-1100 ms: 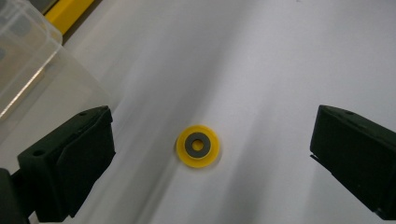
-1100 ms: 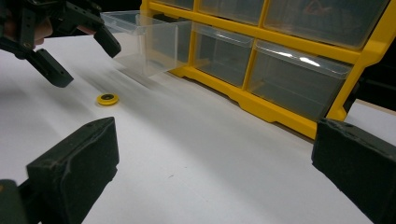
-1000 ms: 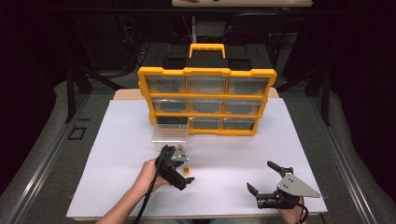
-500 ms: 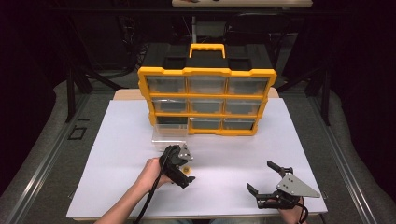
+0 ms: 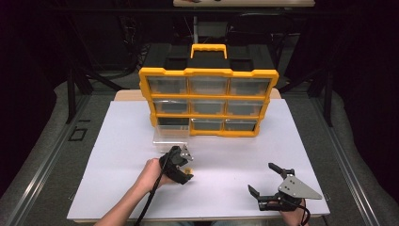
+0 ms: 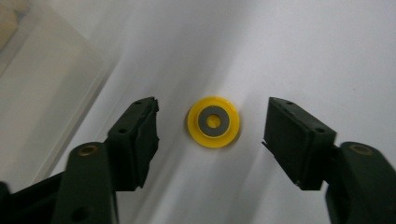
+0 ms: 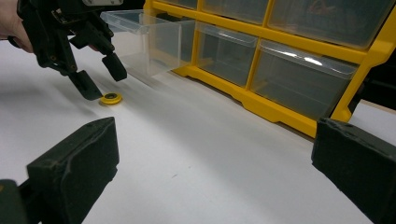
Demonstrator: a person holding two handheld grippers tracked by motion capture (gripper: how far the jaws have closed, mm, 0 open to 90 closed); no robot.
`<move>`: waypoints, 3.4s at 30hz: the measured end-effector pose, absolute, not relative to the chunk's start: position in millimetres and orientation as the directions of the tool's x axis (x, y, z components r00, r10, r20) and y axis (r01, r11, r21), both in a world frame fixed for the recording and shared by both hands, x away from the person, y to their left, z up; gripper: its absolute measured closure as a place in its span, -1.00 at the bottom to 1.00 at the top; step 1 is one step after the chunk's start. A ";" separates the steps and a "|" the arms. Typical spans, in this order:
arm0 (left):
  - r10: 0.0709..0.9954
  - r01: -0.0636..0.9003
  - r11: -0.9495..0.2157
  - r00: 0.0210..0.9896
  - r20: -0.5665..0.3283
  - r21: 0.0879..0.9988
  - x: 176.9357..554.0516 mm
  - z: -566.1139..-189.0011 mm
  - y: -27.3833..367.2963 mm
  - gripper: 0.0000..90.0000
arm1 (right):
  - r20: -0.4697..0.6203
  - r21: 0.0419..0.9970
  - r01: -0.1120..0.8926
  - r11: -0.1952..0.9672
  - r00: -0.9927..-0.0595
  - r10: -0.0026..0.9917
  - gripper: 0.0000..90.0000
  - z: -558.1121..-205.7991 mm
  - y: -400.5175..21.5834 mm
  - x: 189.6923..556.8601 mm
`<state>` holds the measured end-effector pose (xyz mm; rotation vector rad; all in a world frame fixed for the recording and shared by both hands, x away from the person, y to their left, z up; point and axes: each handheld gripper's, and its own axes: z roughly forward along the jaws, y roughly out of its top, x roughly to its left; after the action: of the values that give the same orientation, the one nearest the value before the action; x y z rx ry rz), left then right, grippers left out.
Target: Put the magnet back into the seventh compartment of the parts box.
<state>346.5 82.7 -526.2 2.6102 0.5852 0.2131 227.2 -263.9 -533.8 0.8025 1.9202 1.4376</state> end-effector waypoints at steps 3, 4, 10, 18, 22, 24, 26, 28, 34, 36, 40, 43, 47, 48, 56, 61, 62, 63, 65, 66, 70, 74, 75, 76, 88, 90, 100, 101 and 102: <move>0.433 0.368 -0.809 0.900 0.042 0.459 347.7 -527.4 80.7 -0.09 | -0.112 0.966 0.111 0.233 -0.635 0.764 -0.99 -533.9 -264.1 227.4; 0.432 0.367 -0.811 0.901 0.042 0.455 347.9 -528.1 79.7 -0.09 | -0.110 0.967 0.111 0.231 -0.636 0.764 -0.99 -533.8 -264.0 227.1; 0.438 0.376 -0.805 0.899 0.031 0.460 348.9 -529.9 79.3 0.10 | -0.106 0.967 0.113 0.228 -0.634 0.766 -0.99 -533.6 -264.8 226.9; 0.441 0.390 -0.805 0.897 0.013 0.447 350.2 -532.8 79.5 0.20 | -0.110 0.967 0.110 0.231 -0.636 0.764 -0.99 -533.6 -264.8 227.1; 0.438 0.390 -0.808 0.899 0.007 0.441 350.6 -533.7 79.2 0.25 | -0.111 0.967 0.108 0.231 -0.637 0.763 -0.99 -533.5 -264.8 226.9; 0.445 0.399 -0.804 0.896 0.001 0.440 350.8 -535.4 78.8 0.31 | -0.106 0.967 0.113 0.228 -0.637 0.764 -0.99 -533.7 -265.0 227.0; 0.449 0.403 -0.802 0.893 0.001 0.441 350.9 -535.3 78.9 0.33 | -0.106 0.967 0.112 0.228 -0.637 0.764 -0.99 -533.7 -265.1 227.0; 0.456 0.408 -0.800 0.890 0.005 0.440 350.3 -535.2 78.4 0.35 | -0.105 0.967 0.113 0.227 -0.636 0.764 -0.99 -533.7 -265.3 226.9; 0.460 0.420 -0.791 0.888 -0.019 0.445 352.4 -536.3 80.6 0.37 | -0.104 0.967 0.115 0.228 -0.637 0.764 -0.99 -533.9 -264.9 227.3; 0.459 0.420 -0.790 0.888 -0.022 0.447 352.9 -536.5 81.1 0.38 | -0.107 0.967 0.112 0.229 -0.638 0.763 -0.99 -534.2 -265.6 228.0; 0.458 0.419 -0.790 0.889 -0.024 0.448 353.1 -536.5 81.4 0.39 | -0.104 0.967 0.115 0.227 -0.636 0.765 -0.99 -534.4 -266.5 228.2; 0.455 0.417 -0.788 0.890 -0.027 0.452 353.2 -536.7 81.9 0.40 | -0.103 0.967 0.116 0.226 -0.635 0.765 -0.99 -533.9 -265.9 227.4; 0.455 0.418 -0.786 0.890 -0.030 0.455 353.6 -536.6 82.7 0.40 | -0.107 0.966 0.114 0.231 -0.637 0.764 -0.99 -533.9 -265.7 227.3; 0.456 0.419 -0.785 0.890 -0.032 0.456 353.7 -536.6 82.9 0.40 | -0.108 0.966 0.114 0.231 -0.635 0.765 -0.99 -533.7 -265.8 227.2; 0.455 0.419 -0.780 0.890 -0.039 0.465 353.3 -533.4 85.3 0.40 | -0.108 0.966 0.114 0.231 -0.634 0.766 -0.99 -533.7 -266.0 227.3; 0.448 0.409 -0.782 0.893 -0.031 0.471 351.3 -531.3 84.8 0.40 | -0.113 0.966 0.111 0.234 -0.634 0.765 -0.99 -533.6 -266.3 227.4; 0.448 0.408 -0.780 0.893 -0.032 0.475 350.9 -531.0 84.8 0.40 | -0.109 0.966 0.113 0.232 -0.633 0.766 -0.99 -533.6 -266.2 227.2; 0.447 0.407 -0.781 0.894 -0.031 0.474 350.4 -530.5 84.8 0.40 | -0.110 0.966 0.114 0.232 -0.633 0.767 -0.99 -533.7 -266.2 227.2; 0.450 0.407 -0.777 0.893 -0.028 0.480 348.9 -529.1 85.0 0.40 | -0.107 0.966 0.116 0.230 -0.631 0.768 -0.99 -533.7 -266.2 227.1; 0.450 0.405 -0.780 0.893 -0.021 0.478 348.5 -528.4 85.3 0.40 | -0.111 0.966 0.114 0.233 -0.631 0.768 -0.99 -533.5 -266.3 227.3; 0.454 0.404 -0.777 0.891 -0.015 0.483 345.2 -525.1 86.3 0.40 | -0.115 0.965 0.112 0.236 -0.630 0.768 -0.99 -533.3 -266.2 227.4; 0.455 0.403 -0.773 0.890 -0.014 0.490 343.4 -523.7 88.0 0.40 | -0.114 0.965 0.113 0.236 -0.631 0.767 -0.99 -533.4 -266.4 227.5; 0.457 0.404 -0.771 0.889 -0.013 0.492 343.0 -523.6 88.4 0.40 | -0.114 0.965 0.112 0.236 -0.631 0.767 -0.99 -533.4 -266.4 227.5; 0.457 0.404 -0.771 0.889 -0.013 0.492 343.0 -523.6 88.4 0.40 | -0.114 0.966 0.112 0.235 -0.631 0.767 -0.99 -533.3 -266.4 227.4; 0.475 0.413 -0.755 0.880 -0.010 0.510 338.0 -518.4 98.5 0.40 | -0.115 0.963 0.119 0.240 -0.627 0.770 -0.99 -533.1 -264.8 226.6; 0.481 0.418 -0.750 0.877 -0.011 0.512 337.0 -518.0 100.8 0.40 | -0.124 0.963 0.109 0.245 -0.627 0.769 -0.99 -532.6 -265.0 226.4; 0.492 0.426 -0.738 0.870 -0.015 0.524 335.9 -516.9 107.4 0.40 | -0.125 0.963 0.110 0.246 -0.627 0.769 -0.99 -532.4 -264.5 226.0; 0.493 0.426 -0.738 0.870 -0.013 0.523 336.0 -516.7 108.2 0.40 | -0.125 0.963 0.110 0.246 -0.627 0.769 -0.99 -532.4 -264.5 226.0; 0.494 0.426 -0.737 0.870 -0.013 0.524 336.0 -516.6 108.9 0.40 | -0.130 0.962 0.108 0.250 -0.626 0.769 -0.99 -532.3 -264.3 226.0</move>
<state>336.0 108.9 -516.6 2.5125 0.6684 0.1714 226.0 -264.3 -532.3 0.7955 1.9212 1.4082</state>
